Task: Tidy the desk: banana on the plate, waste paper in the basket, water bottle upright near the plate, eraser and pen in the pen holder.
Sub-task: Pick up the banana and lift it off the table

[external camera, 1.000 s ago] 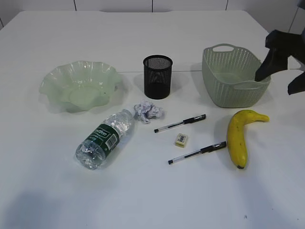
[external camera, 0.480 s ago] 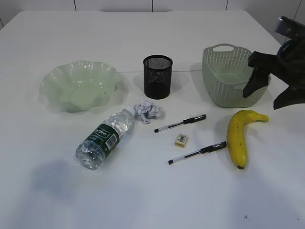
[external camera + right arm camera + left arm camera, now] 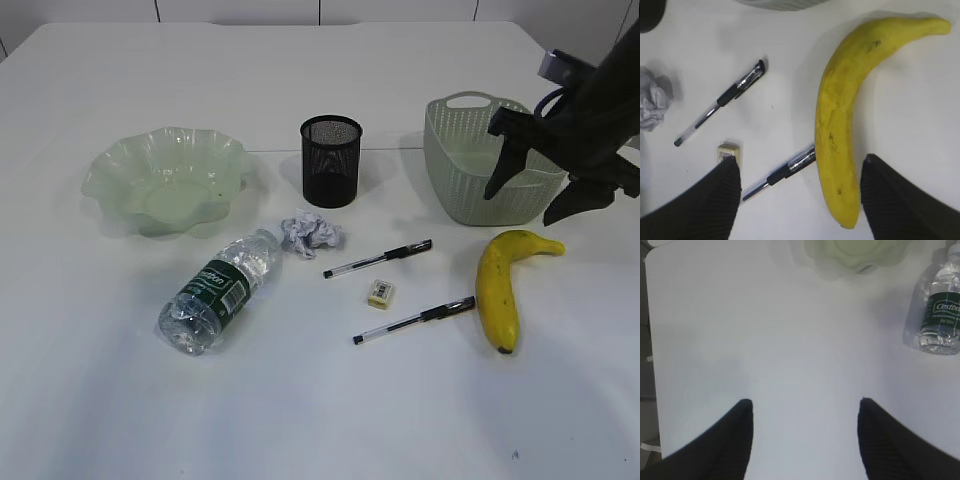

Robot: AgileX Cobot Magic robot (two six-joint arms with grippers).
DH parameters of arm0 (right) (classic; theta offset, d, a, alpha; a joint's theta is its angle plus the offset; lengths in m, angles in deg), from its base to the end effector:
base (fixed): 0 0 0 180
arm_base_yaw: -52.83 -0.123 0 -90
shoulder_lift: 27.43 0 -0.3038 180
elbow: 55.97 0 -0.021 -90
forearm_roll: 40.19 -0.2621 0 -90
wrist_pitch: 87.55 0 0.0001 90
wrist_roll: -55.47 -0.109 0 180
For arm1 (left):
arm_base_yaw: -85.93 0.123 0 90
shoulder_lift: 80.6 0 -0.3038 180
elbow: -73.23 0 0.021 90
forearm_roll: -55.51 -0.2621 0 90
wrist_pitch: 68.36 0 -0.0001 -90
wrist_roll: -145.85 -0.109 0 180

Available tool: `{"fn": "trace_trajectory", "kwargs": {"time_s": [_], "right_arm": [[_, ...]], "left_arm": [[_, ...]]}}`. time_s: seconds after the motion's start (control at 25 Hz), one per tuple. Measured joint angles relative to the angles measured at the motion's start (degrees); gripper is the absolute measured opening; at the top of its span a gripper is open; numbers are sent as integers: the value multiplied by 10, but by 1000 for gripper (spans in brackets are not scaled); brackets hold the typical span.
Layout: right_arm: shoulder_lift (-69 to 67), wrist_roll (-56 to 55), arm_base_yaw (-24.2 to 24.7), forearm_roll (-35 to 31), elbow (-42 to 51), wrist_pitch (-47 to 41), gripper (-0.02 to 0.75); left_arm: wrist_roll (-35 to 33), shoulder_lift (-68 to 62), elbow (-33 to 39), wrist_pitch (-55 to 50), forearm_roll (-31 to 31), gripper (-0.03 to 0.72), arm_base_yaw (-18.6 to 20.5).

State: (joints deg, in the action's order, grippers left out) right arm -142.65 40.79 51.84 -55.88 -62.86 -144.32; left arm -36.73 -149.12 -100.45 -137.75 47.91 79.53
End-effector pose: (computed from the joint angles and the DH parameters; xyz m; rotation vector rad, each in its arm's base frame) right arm 0.4134 0.0318 0.2332 0.5171 2.8447 0.4092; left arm 0.1999 -0.0088 0.4069 0.2048 2.5017 0.1479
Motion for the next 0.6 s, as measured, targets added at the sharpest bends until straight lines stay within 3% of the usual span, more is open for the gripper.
{"fn": "trace_trajectory", "kwargs": {"time_s": [0.6], "right_arm": [[-87, -101, 0, 27, -16, -9, 554]], "left_arm": [[0, -8, -7, 0, 2, 465, 0]]}}
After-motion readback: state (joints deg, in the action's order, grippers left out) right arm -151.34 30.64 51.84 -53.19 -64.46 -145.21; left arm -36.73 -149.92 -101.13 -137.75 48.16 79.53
